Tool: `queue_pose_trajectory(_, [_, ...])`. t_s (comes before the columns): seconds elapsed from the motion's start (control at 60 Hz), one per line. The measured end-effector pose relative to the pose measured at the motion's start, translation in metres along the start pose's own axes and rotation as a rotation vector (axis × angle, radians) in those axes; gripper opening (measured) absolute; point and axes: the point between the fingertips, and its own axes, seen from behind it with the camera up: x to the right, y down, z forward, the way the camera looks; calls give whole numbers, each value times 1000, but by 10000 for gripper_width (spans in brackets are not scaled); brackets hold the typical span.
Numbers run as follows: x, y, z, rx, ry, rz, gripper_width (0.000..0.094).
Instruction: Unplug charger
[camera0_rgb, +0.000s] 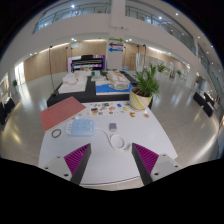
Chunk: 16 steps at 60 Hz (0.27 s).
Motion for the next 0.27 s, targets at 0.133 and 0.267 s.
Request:
queue_pose_trajectory(0.133, [-5,13,-24,10,-65,0,848])
queue_pose_trajectory(0.267, [13,13,-30,35,-34,-16,850])
